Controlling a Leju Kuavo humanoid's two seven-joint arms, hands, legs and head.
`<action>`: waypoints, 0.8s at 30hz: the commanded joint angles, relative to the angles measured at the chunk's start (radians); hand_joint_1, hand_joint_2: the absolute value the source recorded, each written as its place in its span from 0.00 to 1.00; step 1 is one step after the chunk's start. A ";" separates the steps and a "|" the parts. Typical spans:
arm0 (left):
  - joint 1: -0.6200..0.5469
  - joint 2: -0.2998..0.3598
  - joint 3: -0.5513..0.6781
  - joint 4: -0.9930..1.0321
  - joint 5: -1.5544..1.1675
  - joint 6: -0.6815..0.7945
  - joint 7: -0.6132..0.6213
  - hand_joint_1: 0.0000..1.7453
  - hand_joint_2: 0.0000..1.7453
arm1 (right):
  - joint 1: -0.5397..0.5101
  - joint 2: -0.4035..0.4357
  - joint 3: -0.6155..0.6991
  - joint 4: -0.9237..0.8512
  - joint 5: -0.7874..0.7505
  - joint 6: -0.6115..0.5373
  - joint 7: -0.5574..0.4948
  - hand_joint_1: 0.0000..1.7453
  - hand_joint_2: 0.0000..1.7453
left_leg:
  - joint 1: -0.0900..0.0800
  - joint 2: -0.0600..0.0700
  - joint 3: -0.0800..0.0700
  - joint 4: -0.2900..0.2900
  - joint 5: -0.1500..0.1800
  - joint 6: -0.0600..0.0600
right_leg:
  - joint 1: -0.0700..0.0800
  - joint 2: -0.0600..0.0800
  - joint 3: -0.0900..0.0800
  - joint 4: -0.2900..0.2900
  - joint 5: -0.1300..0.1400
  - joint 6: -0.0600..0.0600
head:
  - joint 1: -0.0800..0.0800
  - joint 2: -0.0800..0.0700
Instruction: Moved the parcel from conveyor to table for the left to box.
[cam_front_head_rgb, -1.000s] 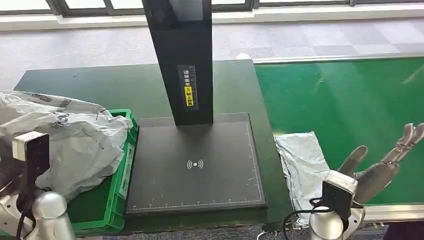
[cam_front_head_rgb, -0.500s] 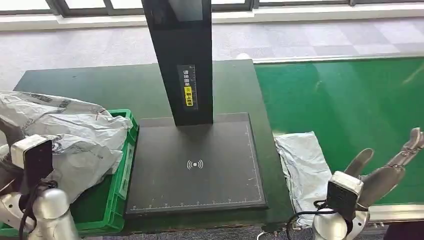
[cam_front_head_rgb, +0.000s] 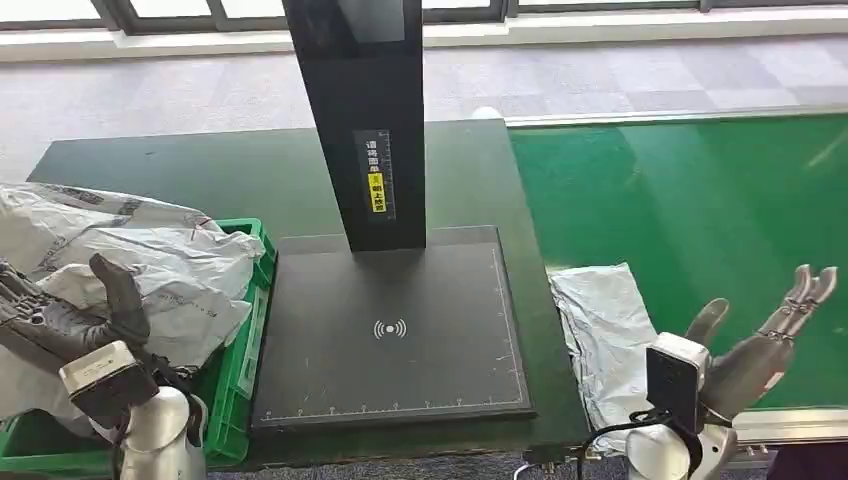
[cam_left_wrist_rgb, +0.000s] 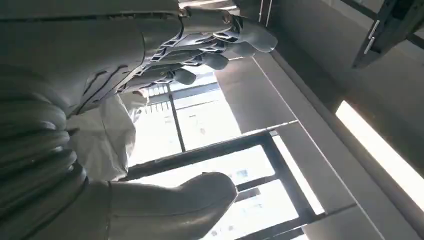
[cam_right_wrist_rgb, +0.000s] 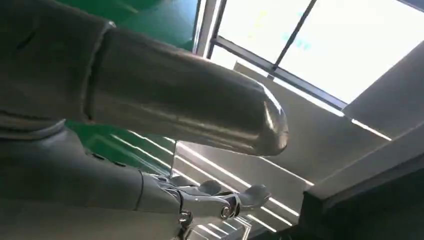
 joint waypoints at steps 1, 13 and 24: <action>0.121 -0.038 -0.193 0.030 0.265 -0.351 -0.036 0.00 1.00 | -0.159 0.062 -0.153 0.482 0.385 0.001 0.278 0.00 1.00 | 0.000 0.004 0.005 -0.003 0.000 0.001 | 0.001 0.002 0.005 -0.003 0.001 0.000 | 0.000 0.000; 0.120 -0.031 -0.202 0.028 0.427 -0.615 -0.036 0.00 1.00 | -0.259 -0.033 -0.223 0.793 0.517 0.001 0.488 0.00 1.00 | 0.000 0.004 0.005 -0.003 -0.001 0.002 | 0.000 0.001 0.006 -0.004 0.000 0.000 | 0.000 0.000; 0.099 -0.050 -0.187 0.028 0.442 -0.718 -0.013 0.00 1.00 | -0.341 -0.131 -0.270 1.074 0.548 0.102 0.655 0.00 1.00 | 0.000 0.000 0.003 -0.002 0.000 0.001 | 0.000 -0.001 0.003 -0.003 0.000 0.000 | 0.000 0.000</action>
